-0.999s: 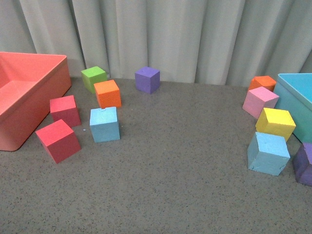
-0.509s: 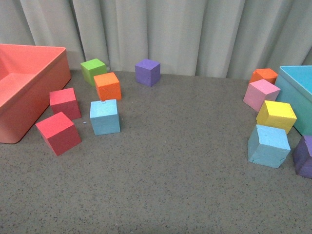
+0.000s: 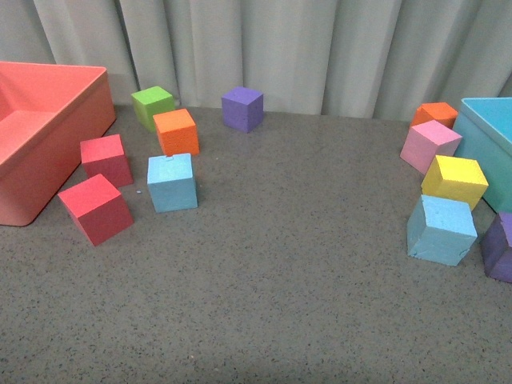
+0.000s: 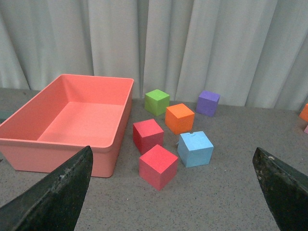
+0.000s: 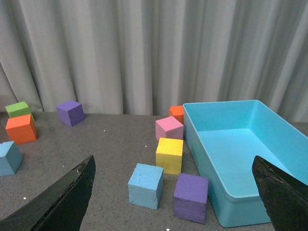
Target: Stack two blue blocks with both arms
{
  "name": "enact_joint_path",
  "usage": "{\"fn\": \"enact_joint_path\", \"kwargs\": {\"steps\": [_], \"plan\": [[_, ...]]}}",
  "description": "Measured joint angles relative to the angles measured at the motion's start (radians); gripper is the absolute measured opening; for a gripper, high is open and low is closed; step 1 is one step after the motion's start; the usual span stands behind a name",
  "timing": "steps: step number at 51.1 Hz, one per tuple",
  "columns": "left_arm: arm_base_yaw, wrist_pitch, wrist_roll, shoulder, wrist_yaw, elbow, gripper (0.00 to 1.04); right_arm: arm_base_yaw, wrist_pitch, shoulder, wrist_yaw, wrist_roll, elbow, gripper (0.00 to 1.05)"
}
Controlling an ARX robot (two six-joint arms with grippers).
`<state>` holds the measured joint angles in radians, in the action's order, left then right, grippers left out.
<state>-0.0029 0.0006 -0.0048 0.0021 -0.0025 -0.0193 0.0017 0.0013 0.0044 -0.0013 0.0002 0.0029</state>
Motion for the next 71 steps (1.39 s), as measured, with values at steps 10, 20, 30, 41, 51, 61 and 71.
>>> {"fn": "enact_joint_path", "kwargs": {"steps": [10, 20, 30, 41, 51, 61, 71], "plan": [[0.000, 0.000, 0.000, 0.000, -0.001, 0.000, 0.98, 0.100, -0.036, 0.079, 0.323, -0.128, 0.021, 0.95], [0.000, 0.000, 0.000, 0.000, 0.000, 0.000, 0.98, 0.076, 0.133, 0.473, 0.313, -0.148, 0.096, 0.95], [0.000, 0.000, 0.000, 0.000, 0.000, 0.000, 0.98, 0.029, 0.214, 1.097, 0.133, 0.010, 0.348, 0.95], [0.000, 0.000, 0.000, 0.000, 0.000, 0.000, 0.98, 0.025, 0.079, 1.521, 0.031, 0.128, 0.659, 0.95], [0.000, 0.000, 0.000, 0.000, 0.000, 0.000, 0.98, 0.051, -0.108, 1.765, 0.014, 0.216, 0.884, 0.95], [0.000, 0.000, 0.000, 0.000, 0.000, 0.000, 0.98, 0.078, -0.196, 1.892, 0.060, 0.237, 1.022, 0.95], [0.000, 0.000, 0.000, 0.000, 0.000, 0.000, 0.98, 0.095, -0.228, 1.978, 0.059, 0.243, 1.086, 0.95]]}}
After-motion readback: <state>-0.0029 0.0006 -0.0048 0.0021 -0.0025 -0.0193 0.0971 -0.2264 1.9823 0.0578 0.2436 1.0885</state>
